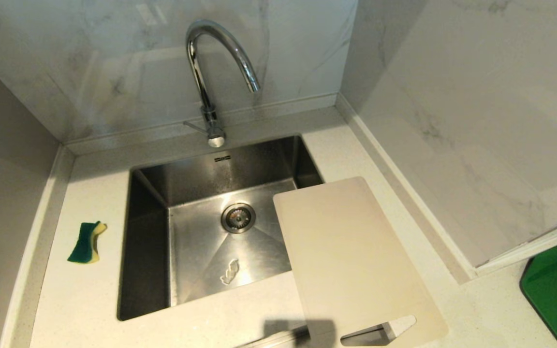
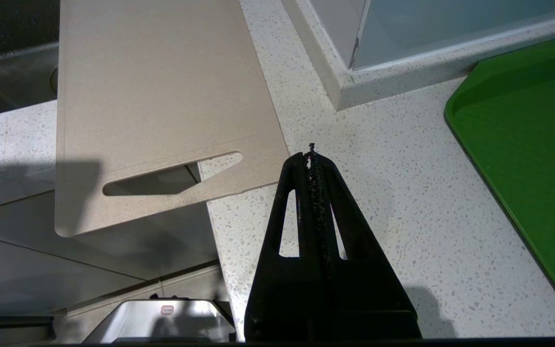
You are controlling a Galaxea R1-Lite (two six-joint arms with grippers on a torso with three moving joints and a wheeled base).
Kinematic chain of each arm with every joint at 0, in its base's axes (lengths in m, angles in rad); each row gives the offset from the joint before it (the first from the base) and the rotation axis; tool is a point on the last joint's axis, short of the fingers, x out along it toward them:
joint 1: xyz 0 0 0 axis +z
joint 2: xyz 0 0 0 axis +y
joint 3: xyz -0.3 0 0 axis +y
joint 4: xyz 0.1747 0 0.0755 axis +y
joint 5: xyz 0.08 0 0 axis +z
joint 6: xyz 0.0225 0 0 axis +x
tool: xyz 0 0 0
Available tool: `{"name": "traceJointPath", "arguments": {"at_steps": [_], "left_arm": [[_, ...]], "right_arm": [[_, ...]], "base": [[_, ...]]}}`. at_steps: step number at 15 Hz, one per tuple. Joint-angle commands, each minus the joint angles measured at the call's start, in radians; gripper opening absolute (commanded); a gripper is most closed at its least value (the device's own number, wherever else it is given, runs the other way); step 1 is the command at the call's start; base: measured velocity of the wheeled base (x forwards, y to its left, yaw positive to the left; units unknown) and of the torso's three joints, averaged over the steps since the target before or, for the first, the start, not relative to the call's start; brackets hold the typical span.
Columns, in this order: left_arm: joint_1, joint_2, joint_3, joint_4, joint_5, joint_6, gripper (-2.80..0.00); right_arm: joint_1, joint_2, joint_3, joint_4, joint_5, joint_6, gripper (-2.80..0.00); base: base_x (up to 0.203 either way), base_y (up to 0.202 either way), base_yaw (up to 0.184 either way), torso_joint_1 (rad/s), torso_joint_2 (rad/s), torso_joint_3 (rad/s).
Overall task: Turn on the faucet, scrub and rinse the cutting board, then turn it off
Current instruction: Turn on the tap
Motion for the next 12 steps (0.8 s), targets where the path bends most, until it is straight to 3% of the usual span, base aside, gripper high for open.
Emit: {"name": "traceJointPath", "arguments": {"at_steps": [1,6,8,12], "left_arm": [[0.000,0.001,0.003,0.000,0.000,0.000,-2.80],[0.000,0.001,0.003,-0.002,0.000,0.006,-2.80],[0.000,-0.001,-0.002,0.004,0.001,0.046,-2.80],[0.002,0.123,-0.202,0.058,-0.013,0.072,-2.80]], "right_arm": [[0.000,0.002,0.000,-0.001,0.000,0.000,-2.80],[0.000,0.002,0.000,-0.001,0.000,-0.001,-2.80],[0.000,0.002,0.000,-0.001,0.000,-0.001,-2.80],[0.000,0.002,0.000,-0.001,0.000,-0.001,-2.80]], "base": [[0.000,0.000,0.000,0.000,0.00,0.000],[0.000,0.000,0.000,0.000,0.00,0.000],[0.000,0.000,0.000,0.000,0.00,0.000],[0.000,0.000,0.000,0.000,0.00,0.000]]}}
